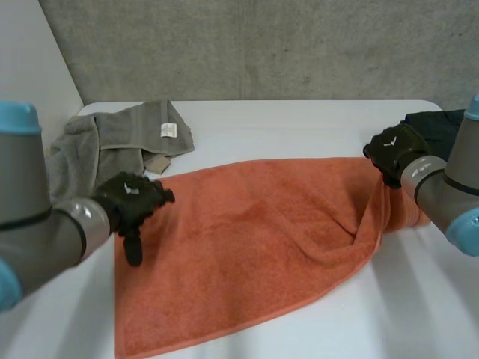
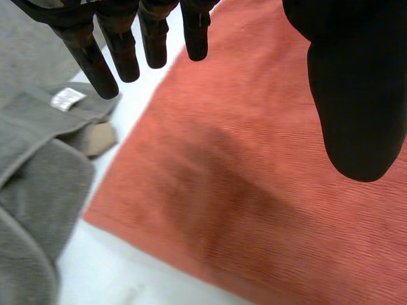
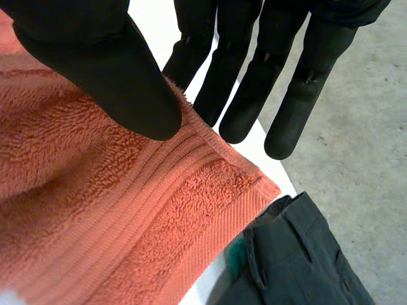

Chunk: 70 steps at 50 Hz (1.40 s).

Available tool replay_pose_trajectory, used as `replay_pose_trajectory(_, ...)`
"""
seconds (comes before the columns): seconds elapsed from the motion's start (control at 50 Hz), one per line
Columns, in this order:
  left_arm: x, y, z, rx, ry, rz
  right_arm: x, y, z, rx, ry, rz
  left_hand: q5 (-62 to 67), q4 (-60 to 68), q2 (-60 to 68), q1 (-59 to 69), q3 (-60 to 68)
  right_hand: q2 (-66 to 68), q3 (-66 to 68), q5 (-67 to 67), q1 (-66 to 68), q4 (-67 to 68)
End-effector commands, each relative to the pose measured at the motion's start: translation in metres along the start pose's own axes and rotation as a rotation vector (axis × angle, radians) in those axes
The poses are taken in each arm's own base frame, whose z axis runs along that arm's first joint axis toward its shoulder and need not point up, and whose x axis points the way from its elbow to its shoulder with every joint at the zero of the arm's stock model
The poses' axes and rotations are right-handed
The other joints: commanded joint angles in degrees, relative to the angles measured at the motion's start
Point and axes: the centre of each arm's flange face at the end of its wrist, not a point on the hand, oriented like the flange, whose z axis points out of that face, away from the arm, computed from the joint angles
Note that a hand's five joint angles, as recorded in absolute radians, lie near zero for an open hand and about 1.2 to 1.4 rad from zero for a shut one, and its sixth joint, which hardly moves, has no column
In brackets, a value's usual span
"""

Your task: Fold the laundry.

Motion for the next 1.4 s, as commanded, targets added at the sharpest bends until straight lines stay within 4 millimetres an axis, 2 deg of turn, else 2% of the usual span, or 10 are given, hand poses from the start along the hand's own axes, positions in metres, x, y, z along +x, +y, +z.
replay_pose_trajectory(0.02,0.029,0.030,-0.019,-0.051,0.063,0.017,0.002,0.000,0.021,-0.005,0.037,0.136,-2.8,-1.4,-1.6,-1.5,-1.9,12.7,11.9,11.2,14.8,11.6)
replay_pose_trajectory(0.16,0.053,0.053,-0.031,-0.122,0.129,0.028,-0.004,0.002,0.036,-0.020,0.049,0.173,-0.3,1.2,1.0,1.0,0.6,12.7,11.9,11.2,14.8,11.6)
replay_pose_trajectory(0.24,0.068,0.059,-0.036,-0.106,0.158,0.057,-0.007,0.003,0.041,-0.041,0.067,0.177,-0.3,1.2,1.0,1.0,0.6,12.7,11.9,11.2,14.8,11.6)
replay_pose_trajectory(0.4,0.091,0.056,-0.040,0.001,0.155,0.115,-0.011,-0.002,0.042,-0.040,0.082,0.204,-0.3,1.2,1.0,1.0,0.6,12.7,11.9,11.2,14.8,11.6)
replay_pose_trajectory(0.64,0.120,0.059,-0.038,0.021,0.157,0.183,-0.013,-0.002,0.038,-0.041,0.073,0.212,-0.4,1.0,0.8,0.9,0.5,12.7,11.9,11.2,14.8,11.6)
replay_pose_trajectory(0.82,0.129,0.060,-0.030,0.030,0.139,0.207,-0.016,-0.002,0.034,-0.046,0.059,0.211,-0.4,1.0,0.8,0.9,0.5,12.7,11.9,11.2,14.8,11.6)
replay_pose_trajectory(1.4,0.130,0.065,-0.007,0.047,0.109,0.233,-0.020,-0.004,0.023,-0.031,0.022,0.204,-0.4,1.0,0.8,0.9,0.5,12.7,11.9,11.2,14.8,11.6)
